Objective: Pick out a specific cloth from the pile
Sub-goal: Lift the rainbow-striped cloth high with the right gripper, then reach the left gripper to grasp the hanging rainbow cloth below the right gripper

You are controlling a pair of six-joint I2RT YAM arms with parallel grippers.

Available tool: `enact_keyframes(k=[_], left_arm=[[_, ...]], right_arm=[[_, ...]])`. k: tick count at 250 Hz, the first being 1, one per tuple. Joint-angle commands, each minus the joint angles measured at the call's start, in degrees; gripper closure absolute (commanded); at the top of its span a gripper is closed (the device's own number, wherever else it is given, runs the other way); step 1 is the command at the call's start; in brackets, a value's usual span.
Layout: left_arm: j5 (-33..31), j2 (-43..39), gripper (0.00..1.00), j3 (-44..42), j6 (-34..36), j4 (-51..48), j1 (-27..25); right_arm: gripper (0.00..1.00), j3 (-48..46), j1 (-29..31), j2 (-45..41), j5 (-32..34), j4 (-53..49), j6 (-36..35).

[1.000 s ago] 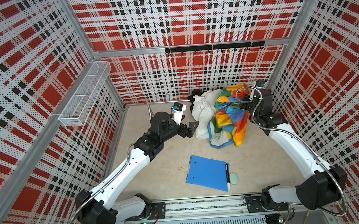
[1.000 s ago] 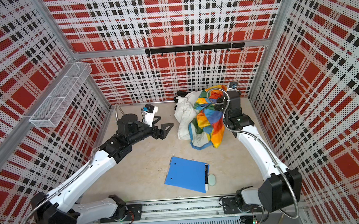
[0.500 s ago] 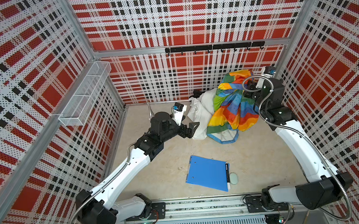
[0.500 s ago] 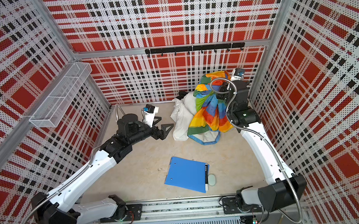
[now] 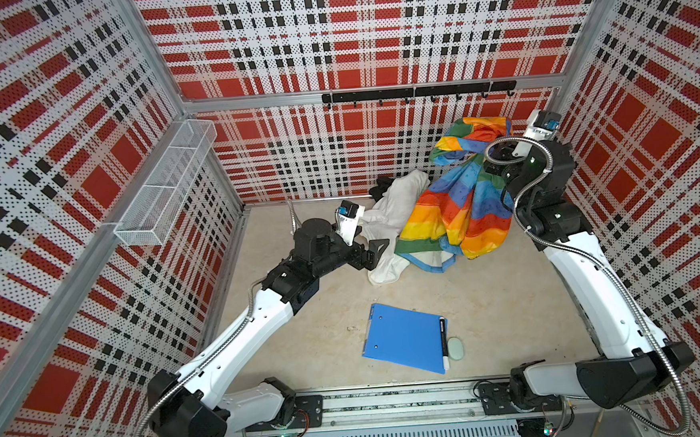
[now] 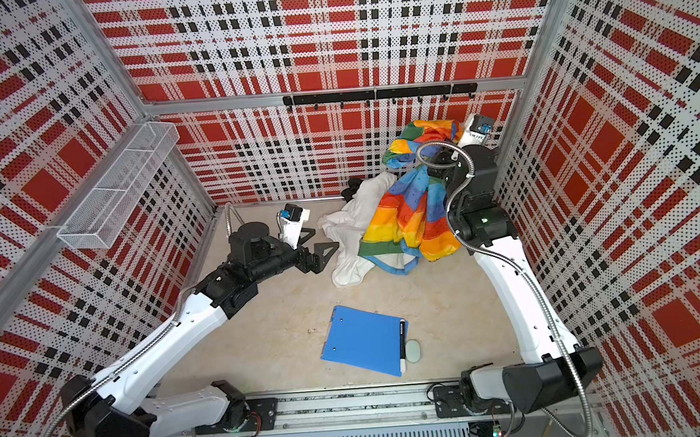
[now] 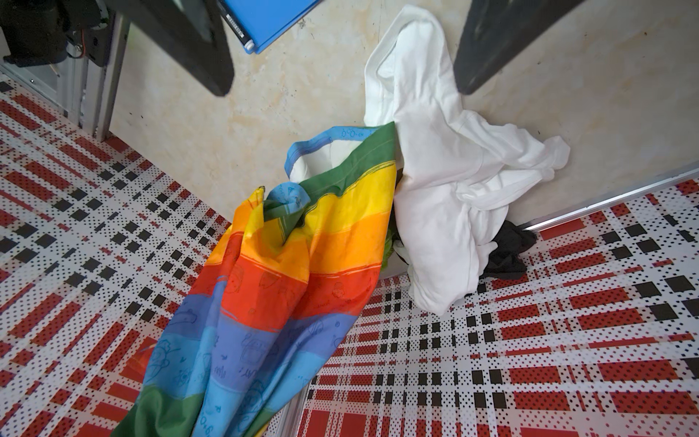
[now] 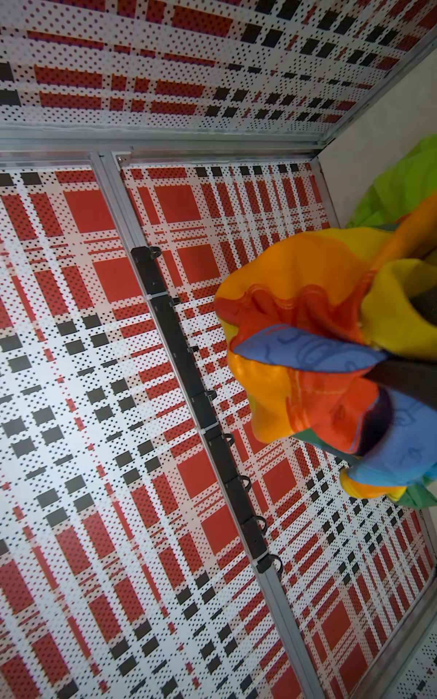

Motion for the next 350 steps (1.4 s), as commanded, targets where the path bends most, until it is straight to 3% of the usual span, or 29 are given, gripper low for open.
enact_keyframes(k=[1,42,130,153,201,257,315,350], left_arm=[[0.9,0.3,0.06,2.0,0.6,0.2,-0.4],[2.3,0.1,0.06,1.9,0.7,0.3,-0.1],[13.0,-3.5,0.01,-1.3,-3.4,10.1,1.6],[8.7,-3.4,0.01,1.0,-4.3,12.1,-1.7],[-8.2,3.6,0.01,10.3,0.2,14.0,-12.1],[-11.4,14.4,0.01,23.2,-0.4,17.4,-19.1],[-14.5,24.1,0.00,32.2,-2.9,17.2,-20.2],[-19.8,27.7,0.20,35.1,-3.9,15.6,-20.7]], right_arm=[[0.93,4.4,-0.3,-1.6,-1.2,11.7,0.3],[0.93,7.4,-0.3,-1.3,-3.1,14.1,0.7],[0.93,15.5,-0.4,1.2,-19.9,16.4,7.5],[0.93,15.5,-0.3,1.5,-24.5,17.0,11.5],[0.93,11.4,0.4,0.4,-30.9,22.0,19.8],[0.93,6.4,3.2,-1.8,-30.7,23.6,20.6],[0.93,2.4,4.8,-3.5,-30.7,25.0,20.9],[0.93,1.4,5.0,-4.1,-30.6,25.0,20.8]])
